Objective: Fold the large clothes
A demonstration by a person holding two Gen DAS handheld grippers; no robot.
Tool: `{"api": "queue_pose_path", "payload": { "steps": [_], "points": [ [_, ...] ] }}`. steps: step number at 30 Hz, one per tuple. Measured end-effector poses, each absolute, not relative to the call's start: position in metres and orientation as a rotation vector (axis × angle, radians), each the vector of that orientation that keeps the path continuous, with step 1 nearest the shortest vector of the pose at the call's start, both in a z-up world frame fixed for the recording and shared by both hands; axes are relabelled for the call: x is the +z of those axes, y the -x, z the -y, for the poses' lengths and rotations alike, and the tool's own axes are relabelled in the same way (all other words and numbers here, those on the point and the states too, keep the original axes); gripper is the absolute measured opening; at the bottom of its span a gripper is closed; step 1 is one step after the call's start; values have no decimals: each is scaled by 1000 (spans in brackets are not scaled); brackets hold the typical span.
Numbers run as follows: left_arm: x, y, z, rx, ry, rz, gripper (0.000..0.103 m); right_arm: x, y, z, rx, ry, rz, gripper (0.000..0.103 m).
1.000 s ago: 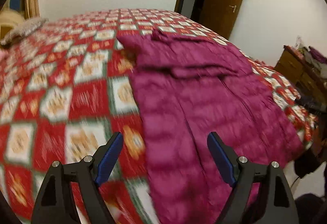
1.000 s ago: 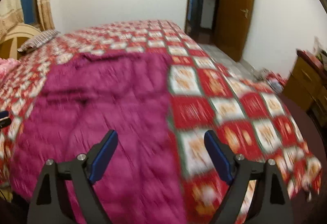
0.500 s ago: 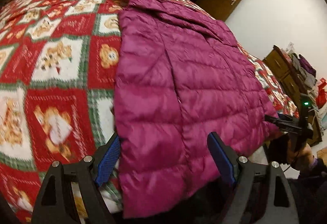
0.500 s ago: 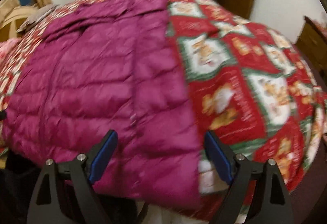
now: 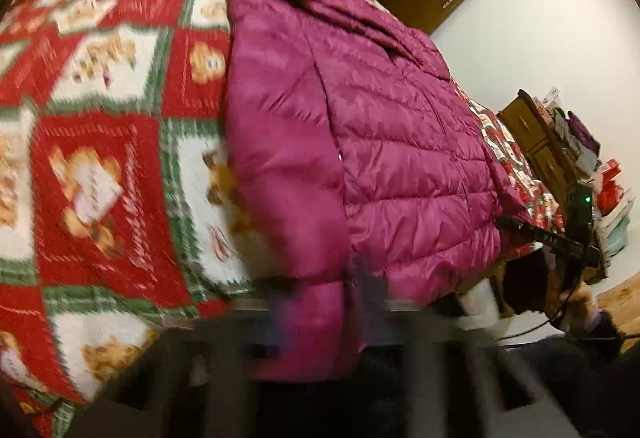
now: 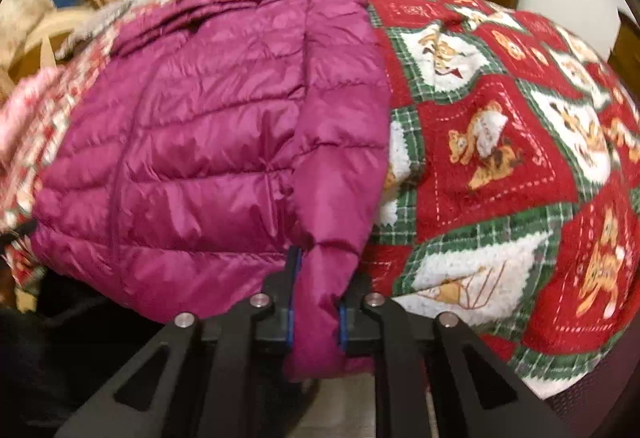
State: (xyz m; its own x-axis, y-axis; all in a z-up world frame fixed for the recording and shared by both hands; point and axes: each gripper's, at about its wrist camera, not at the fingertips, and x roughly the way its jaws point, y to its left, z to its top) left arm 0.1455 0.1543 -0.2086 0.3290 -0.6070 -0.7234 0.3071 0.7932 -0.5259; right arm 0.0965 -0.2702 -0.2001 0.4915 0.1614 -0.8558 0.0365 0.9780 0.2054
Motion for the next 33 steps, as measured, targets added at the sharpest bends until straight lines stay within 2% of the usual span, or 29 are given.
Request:
{"api": "queue_pose_path", "payload": {
  "steps": [7,17,29,33],
  "points": [
    [-176,-130,-156,-663,310,-946,5,-165,-77,281,156,-342,-940,14],
    [-130,-102,-165,-734,303,-791,4,-132,-55,267,245,-426,-850,13],
    [-116,-98,-170,-732,310,-743,4,-114,-35,282,241,-504,-797,13],
    [-96,-89,-175,-757,308,-700,4,-105,-28,283,255,-519,-775,12]
  ]
}}
